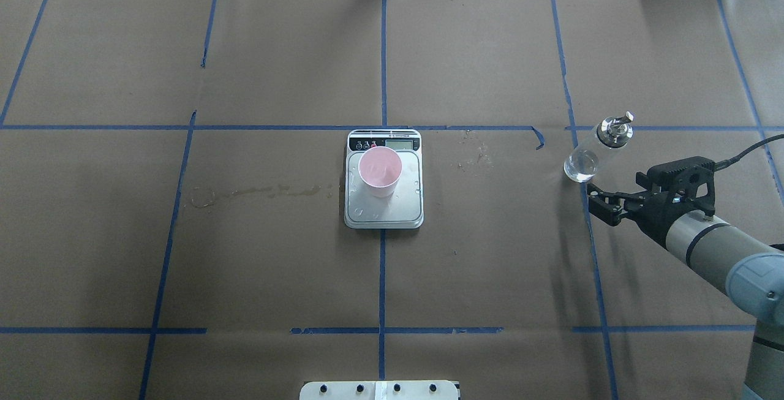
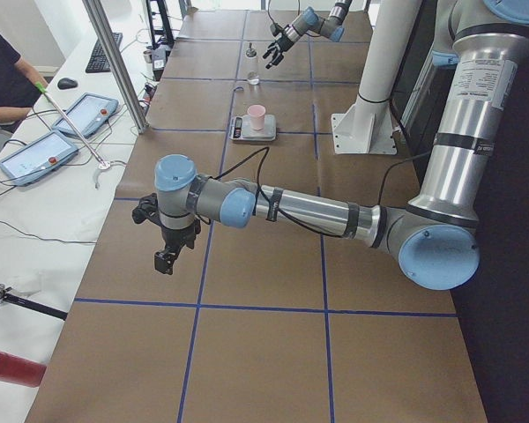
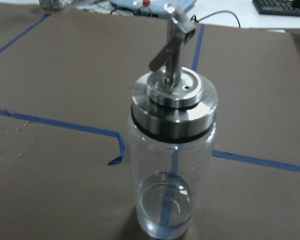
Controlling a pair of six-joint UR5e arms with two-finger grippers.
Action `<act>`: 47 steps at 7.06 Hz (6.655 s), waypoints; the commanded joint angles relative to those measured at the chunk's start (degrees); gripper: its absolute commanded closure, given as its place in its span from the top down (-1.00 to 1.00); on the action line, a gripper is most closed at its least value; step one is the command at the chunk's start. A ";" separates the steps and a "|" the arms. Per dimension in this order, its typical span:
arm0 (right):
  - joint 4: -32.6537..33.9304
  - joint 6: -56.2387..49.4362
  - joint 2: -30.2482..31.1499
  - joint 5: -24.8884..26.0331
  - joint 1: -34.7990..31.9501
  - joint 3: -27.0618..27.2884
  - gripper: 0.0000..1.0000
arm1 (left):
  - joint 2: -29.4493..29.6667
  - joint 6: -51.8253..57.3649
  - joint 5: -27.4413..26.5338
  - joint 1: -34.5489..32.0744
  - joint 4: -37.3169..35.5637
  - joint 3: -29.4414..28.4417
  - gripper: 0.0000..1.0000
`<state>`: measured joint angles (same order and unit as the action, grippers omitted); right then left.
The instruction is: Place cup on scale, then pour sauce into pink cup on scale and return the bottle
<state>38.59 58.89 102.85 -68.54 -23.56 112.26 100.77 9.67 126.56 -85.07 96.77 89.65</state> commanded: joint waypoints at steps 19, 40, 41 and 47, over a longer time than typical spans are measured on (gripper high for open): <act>58.48 -77.36 -11.44 -64.43 -65.91 -16.88 1.00 | -4.97 1.41 4.39 -1.58 -1.47 -1.40 1.00; 45.88 -48.95 -10.38 -68.74 -66.00 -19.18 1.00 | -5.23 -4.92 4.83 -5.46 -7.47 -2.02 1.00; 45.88 -48.95 -10.38 -68.74 -66.00 -19.10 1.00 | -5.23 -4.83 4.83 -5.46 -7.47 -2.11 1.00; 45.70 -49.39 -10.30 -69.18 -66.00 -18.92 1.00 | -5.32 -4.83 4.83 -5.46 -7.21 -2.55 1.00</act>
<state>84.31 9.50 92.54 -137.70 -89.56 93.27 95.45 4.83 131.40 -90.53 89.55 87.14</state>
